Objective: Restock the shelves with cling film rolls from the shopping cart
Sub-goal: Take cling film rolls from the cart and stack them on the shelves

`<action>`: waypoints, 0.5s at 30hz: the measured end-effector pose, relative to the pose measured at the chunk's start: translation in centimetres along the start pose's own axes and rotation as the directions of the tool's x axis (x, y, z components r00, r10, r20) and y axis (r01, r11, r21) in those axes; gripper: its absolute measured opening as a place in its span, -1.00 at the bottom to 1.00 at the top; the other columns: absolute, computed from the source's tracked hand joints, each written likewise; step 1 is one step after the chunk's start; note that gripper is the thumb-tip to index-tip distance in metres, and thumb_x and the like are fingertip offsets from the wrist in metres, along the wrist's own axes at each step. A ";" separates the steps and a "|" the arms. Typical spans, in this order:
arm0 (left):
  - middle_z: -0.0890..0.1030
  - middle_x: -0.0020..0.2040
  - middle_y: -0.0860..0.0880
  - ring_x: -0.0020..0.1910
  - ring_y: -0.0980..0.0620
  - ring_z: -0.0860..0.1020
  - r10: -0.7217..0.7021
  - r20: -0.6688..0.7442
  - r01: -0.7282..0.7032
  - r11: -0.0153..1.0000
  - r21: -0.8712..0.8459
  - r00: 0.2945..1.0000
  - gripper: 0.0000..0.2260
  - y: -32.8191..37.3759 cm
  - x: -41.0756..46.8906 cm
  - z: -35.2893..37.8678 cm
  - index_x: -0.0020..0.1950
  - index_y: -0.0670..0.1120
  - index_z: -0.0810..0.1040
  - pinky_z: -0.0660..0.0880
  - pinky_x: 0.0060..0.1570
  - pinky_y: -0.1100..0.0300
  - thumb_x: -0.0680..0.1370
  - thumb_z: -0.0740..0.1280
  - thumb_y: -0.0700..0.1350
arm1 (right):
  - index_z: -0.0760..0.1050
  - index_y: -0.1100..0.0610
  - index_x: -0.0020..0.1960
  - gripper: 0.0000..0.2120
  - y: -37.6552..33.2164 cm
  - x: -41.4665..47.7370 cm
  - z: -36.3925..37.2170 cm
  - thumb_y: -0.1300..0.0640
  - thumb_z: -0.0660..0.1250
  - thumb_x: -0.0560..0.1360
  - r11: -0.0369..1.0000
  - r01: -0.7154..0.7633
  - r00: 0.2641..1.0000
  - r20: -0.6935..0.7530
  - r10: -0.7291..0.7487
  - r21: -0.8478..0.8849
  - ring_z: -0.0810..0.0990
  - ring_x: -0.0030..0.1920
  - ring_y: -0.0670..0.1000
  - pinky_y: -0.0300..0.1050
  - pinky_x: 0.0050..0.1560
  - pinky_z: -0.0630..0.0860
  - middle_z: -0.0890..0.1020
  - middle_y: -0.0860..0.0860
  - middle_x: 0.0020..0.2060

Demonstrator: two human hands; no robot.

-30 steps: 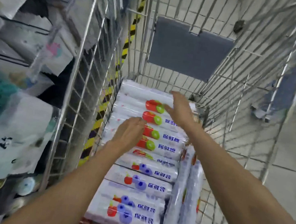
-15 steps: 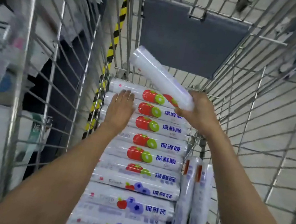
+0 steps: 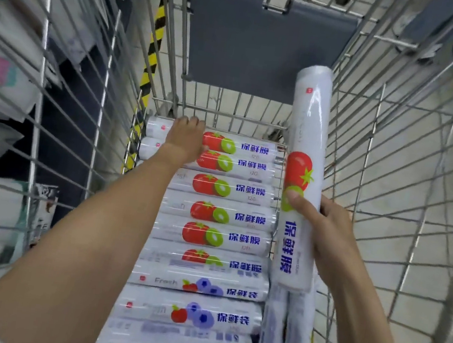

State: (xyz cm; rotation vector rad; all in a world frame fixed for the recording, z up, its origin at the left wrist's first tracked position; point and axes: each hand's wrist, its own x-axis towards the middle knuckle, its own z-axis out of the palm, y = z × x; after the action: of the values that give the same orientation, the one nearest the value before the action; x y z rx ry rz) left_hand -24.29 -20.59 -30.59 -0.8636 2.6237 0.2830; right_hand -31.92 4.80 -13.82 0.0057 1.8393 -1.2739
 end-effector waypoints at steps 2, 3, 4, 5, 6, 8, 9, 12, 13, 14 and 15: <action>0.31 0.40 -0.22 0.38 -0.22 0.26 0.005 0.031 -0.006 0.999 0.032 1.000 -0.43 -0.1 0.3 -0.5 0.42 -0.18 0.27 0.20 0.36 -0.04 0.54 0.28 0.13 | 0.57 0.24 -0.06 -0.85 0.6 -0.6 0.0 0.18 0.39 0.42 0.998 -0.018 1.000 0.002 0.018 0.062 0.68 -0.30 0.04 -0.13 -0.36 0.57 0.70 0.10 -0.26; 0.30 0.40 -0.23 0.39 -0.23 0.25 0.005 0.037 -0.006 1.000 0.030 0.999 -0.43 -0.1 0.3 -0.6 0.42 -0.18 0.28 0.19 0.35 -0.05 0.54 0.30 0.12 | 0.56 0.24 -0.06 -0.85 0.9 -0.8 0.1 0.18 0.39 0.43 0.996 -0.029 1.000 0.003 0.029 0.082 0.68 -0.29 0.05 -0.13 -0.35 0.57 0.70 0.11 -0.25; 0.30 0.40 -0.24 0.39 -0.23 0.24 0.006 0.031 -0.006 1.000 0.020 1.000 -0.43 0.0 0.3 -0.7 0.41 -0.19 0.28 0.19 0.35 -0.04 0.54 0.31 0.10 | 0.56 0.24 -0.05 -0.85 1.1 -1.1 0.1 0.18 0.38 0.44 0.994 -0.041 0.999 0.001 0.041 0.099 0.68 -0.29 0.06 -0.12 -0.34 0.58 0.70 0.12 -0.24; 0.31 0.39 -0.24 0.38 -0.22 0.26 0.005 0.013 -0.005 1.000 0.002 1.000 -0.44 0.1 0.3 -0.6 0.41 -0.19 0.28 0.20 0.34 -0.04 0.54 0.32 0.08 | 0.55 0.25 -0.05 -0.85 1.3 -1.3 0.1 0.18 0.38 0.45 0.992 -0.053 0.999 0.001 0.053 0.115 0.68 -0.29 0.06 -0.11 -0.33 0.59 0.70 0.13 -0.24; 0.34 0.37 -0.24 0.36 -0.22 0.28 0.001 -0.007 -0.001 1.000 -0.031 1.000 -0.46 0.2 0.3 -0.5 0.39 -0.20 0.29 0.23 0.31 -0.03 0.54 0.32 0.06 | 0.55 0.25 -0.05 -0.86 1.6 -1.5 0.1 0.18 0.37 0.45 0.990 -0.059 0.998 0.002 0.059 0.128 0.68 -0.30 0.06 -0.10 -0.33 0.59 0.70 0.12 -0.25; 0.38 0.33 -0.24 0.30 -0.23 0.34 0.004 -0.031 -0.007 0.992 -0.125 1.000 -0.48 0.5 0.3 -0.2 0.35 -0.23 0.30 0.29 0.26 -0.03 0.53 0.34 0.03 | 0.55 0.24 -0.06 -0.87 1.9 -1.8 0.1 0.18 0.36 0.46 0.987 -0.067 0.998 0.008 0.067 0.149 0.68 -0.31 0.05 -0.12 -0.34 0.58 0.70 0.11 -0.27; 0.39 0.31 -0.24 0.29 -0.23 0.35 0.015 -0.037 -0.020 0.989 -0.145 0.999 -0.48 0.5 0.4 -0.2 0.34 -0.23 0.31 0.31 0.24 -0.03 0.52 0.35 0.03 | 0.55 0.24 -0.05 -0.87 2.1 -1.9 0.1 0.18 0.36 0.46 0.985 -0.071 0.997 0.010 0.070 0.155 0.68 -0.31 0.05 -0.12 -0.34 0.58 0.70 0.11 -0.26; 0.37 0.34 -0.21 0.32 -0.23 0.31 0.047 -0.028 -0.048 0.997 -0.063 0.999 -0.41 0.4 0.7 -0.5 0.38 -0.17 0.31 0.28 0.27 -0.06 0.49 0.35 0.13 | 0.55 0.26 -0.01 -0.82 2.6 -1.8 0.1 0.17 0.37 0.45 0.985 -0.073 0.997 0.010 0.073 0.158 0.68 -0.29 0.07 -0.10 -0.32 0.58 0.70 0.14 -0.22; 0.36 0.35 -0.20 0.33 -0.23 0.30 0.048 -0.022 -0.049 0.997 -0.052 0.999 -0.41 0.3 0.8 -0.5 0.39 -0.15 0.31 0.26 0.29 -0.06 0.49 0.34 0.16 | 0.55 0.26 -0.01 -0.82 2.7 -1.7 0.2 0.17 0.37 0.45 0.985 -0.074 0.997 0.009 0.074 0.156 0.68 -0.29 0.08 -0.09 -0.31 0.58 0.70 0.15 -0.22; 0.36 0.35 -0.20 0.35 -0.22 0.28 0.041 -0.016 -0.042 0.996 -0.075 0.999 -0.42 0.4 0.9 -0.3 0.39 -0.14 0.33 0.23 0.31 -0.06 0.49 0.34 0.15 | 0.55 0.26 -0.01 -0.83 2.8 -1.7 0.2 0.17 0.37 0.45 0.986 -0.076 0.997 0.008 0.076 0.151 0.68 -0.28 0.08 -0.09 -0.31 0.58 0.70 0.14 -0.21; 0.36 0.35 -0.20 0.37 -0.21 0.25 0.026 -0.010 -0.027 0.992 -0.120 1.000 -0.45 0.5 0.8 -0.1 0.38 -0.13 0.34 0.20 0.33 -0.05 0.50 0.34 0.13 | 0.55 0.25 -0.02 -0.83 2.9 -1.7 0.2 0.17 0.37 0.45 0.985 -0.082 0.997 0.009 0.081 0.149 0.68 -0.28 0.08 -0.09 -0.32 0.58 0.70 0.14 -0.22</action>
State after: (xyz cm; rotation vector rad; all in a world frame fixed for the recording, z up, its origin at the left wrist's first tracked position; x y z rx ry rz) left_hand -25.22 -20.66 -30.79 -0.8709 2.6498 0.4498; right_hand -29.41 6.77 -14.92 0.1590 1.7200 -1.3499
